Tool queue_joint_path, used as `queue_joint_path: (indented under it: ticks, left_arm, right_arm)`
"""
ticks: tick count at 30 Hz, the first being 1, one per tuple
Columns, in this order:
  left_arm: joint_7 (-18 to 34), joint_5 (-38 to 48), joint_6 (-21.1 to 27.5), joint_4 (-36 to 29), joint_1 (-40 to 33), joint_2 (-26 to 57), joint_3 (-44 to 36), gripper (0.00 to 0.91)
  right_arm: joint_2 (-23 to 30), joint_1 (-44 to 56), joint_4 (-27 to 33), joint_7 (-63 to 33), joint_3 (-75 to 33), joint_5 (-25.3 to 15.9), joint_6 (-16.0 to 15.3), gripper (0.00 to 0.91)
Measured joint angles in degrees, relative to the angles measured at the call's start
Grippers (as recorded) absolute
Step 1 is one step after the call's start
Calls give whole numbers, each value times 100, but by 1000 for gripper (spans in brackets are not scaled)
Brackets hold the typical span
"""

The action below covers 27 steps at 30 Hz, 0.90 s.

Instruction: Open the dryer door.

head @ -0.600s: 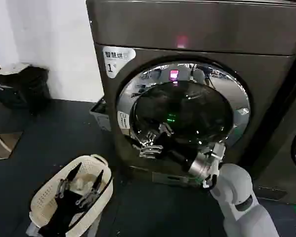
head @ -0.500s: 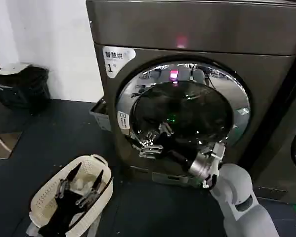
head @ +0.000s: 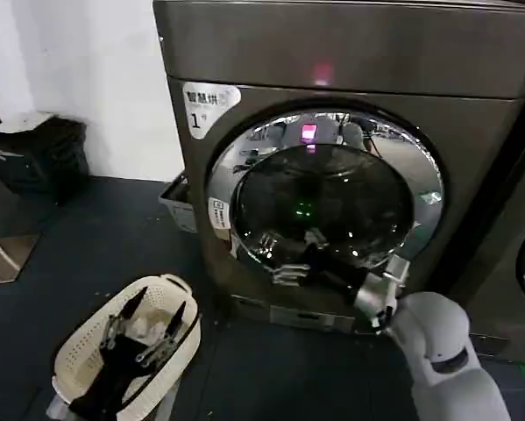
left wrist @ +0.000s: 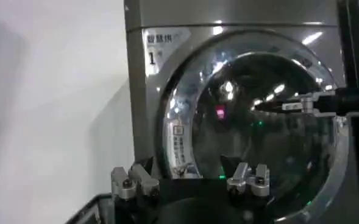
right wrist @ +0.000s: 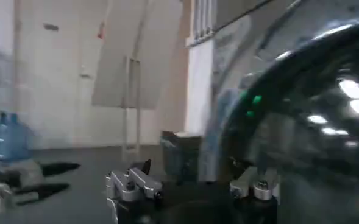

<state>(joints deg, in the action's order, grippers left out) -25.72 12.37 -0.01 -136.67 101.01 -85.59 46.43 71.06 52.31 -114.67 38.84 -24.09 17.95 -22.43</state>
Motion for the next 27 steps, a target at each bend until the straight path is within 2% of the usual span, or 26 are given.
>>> queue_joint_path:
  ticks: [4, 7, 15, 27]
  left_arm:
    - [9, -6, 45, -3, -11, 26, 9, 907]
    - [48, -6, 56, -6, 1, 29, 5, 907]
    - [127, 38, 65, -75, 14, 42, -61, 907]
    - [184, -10, 162, -78, -20, -5, -34, 907]
  right_arm:
    - [57, -152, 183, -27, 171, -47, 66, 907]
    - [138, -266, 356, -41, 318, -302, 191, 907]
    - [371, -517, 816, -73, 694, -538, 287, 907]
    - [599, -975, 1411, -81, 1078, -569, 325, 907]
